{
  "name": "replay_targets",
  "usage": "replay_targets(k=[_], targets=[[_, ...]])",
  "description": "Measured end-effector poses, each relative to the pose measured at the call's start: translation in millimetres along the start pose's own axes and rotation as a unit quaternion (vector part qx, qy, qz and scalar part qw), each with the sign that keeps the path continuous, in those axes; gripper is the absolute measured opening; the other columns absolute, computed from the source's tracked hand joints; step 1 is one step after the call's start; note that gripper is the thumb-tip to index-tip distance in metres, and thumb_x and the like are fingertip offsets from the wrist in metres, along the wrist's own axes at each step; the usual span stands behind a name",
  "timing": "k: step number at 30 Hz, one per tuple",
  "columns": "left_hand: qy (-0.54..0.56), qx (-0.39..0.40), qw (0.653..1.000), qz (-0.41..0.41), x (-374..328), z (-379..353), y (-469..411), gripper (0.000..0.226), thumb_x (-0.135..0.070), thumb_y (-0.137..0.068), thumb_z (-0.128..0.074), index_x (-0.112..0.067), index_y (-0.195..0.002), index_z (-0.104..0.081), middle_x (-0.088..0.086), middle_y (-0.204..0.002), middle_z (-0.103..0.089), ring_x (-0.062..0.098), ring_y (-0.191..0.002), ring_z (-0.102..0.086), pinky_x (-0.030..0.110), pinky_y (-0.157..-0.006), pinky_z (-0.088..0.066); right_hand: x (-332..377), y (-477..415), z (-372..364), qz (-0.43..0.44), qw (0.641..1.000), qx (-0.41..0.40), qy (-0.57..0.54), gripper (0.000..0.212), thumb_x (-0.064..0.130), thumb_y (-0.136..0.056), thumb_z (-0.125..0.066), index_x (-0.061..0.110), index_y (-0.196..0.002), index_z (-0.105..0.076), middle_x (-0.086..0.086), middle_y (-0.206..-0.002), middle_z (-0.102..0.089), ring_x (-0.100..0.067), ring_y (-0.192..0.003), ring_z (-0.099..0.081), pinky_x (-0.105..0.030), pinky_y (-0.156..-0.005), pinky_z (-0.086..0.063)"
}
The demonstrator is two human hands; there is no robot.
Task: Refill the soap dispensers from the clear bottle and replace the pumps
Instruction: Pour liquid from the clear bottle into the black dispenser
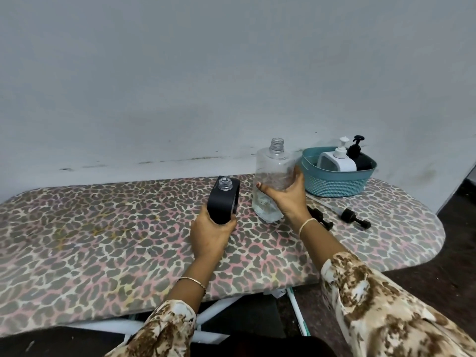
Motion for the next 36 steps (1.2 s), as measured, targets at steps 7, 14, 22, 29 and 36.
replay_targets(k=[7, 14, 22, 29, 36], targets=[[-0.007, 0.047, 0.999, -0.017, 0.6, 2.3, -12.6, 0.051, -0.02, -0.064, -0.087, -0.012, -0.109, -0.065, 0.003, -0.104, -0.071, 0.013, -0.087, -0.061, 0.025, -0.078, -0.051, 7.8, -9.7, -17.8, 0.012, 0.999, 0.003, -0.043, 0.071, -0.005, -0.065, -0.082, 0.016, -0.126, -0.052, 0.002, -0.119, -0.062, -0.001, -0.098, -0.06, -0.004, -0.074, -0.048], [-0.013, -0.012, 1.0, -0.003, 6.4, 15.4, -16.4, 0.045, -0.025, -0.063, -0.087, -0.016, -0.102, -0.067, 0.001, -0.094, -0.072, 0.017, -0.083, -0.066, 0.029, -0.071, -0.053, 33.8, 3.5, -32.0, 0.136, 0.946, -0.012, 0.294, 0.086, 0.013, -0.071, -0.078, 0.028, -0.144, -0.036, 0.004, -0.129, -0.055, -0.02, -0.105, -0.059, -0.028, -0.074, -0.055], [-0.024, -0.025, 0.999, 0.0, 9.6, 20.0, -18.7, 0.042, -0.029, -0.068, -0.085, -0.015, -0.103, -0.066, 0.002, -0.095, -0.071, 0.017, -0.08, -0.064, 0.029, -0.069, -0.054, 57.0, 22.9, -40.7, 0.268, 0.835, 0.009, 0.481, 0.088, 0.003, -0.068, -0.074, 0.026, -0.144, -0.036, -0.005, -0.124, -0.061, -0.025, -0.081, -0.064, -0.03, -0.057, -0.049], [-0.028, -0.028, 0.999, -0.008, 11.1, 20.4, -16.6, 0.04, -0.03, -0.069, -0.083, -0.017, -0.102, -0.065, -0.001, -0.09, -0.071, 0.015, -0.076, -0.062, 0.026, -0.066, -0.05, 62.3, 34.0, -44.5, 0.323, 0.771, -0.006, 0.549, 0.094, -0.008, -0.053, -0.078, 0.014, -0.139, -0.048, -0.011, -0.122, -0.065, -0.03, -0.105, -0.065, -0.037, -0.076, -0.055], [-0.031, -0.027, 0.999, -0.001, 13.6, 18.8, -17.2, 0.036, -0.031, -0.067, -0.083, -0.02, -0.095, -0.064, -0.002, -0.084, -0.07, 0.018, -0.073, -0.065, 0.031, -0.066, -0.055, 65.5, 32.9, -52.8, 0.318, 0.746, 0.029, 0.585, 0.093, -0.012, -0.059, -0.072, 0.013, -0.143, -0.041, -0.009, -0.136, -0.056, -0.029, -0.122, -0.056, -0.038, -0.094, -0.05]])
Point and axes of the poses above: each hand's wrist, its own y-axis away from the middle knuckle, its own z-axis out of the back of the hand, x = y × z, the point moved 7 cm from there along -y, towards the middle knuckle
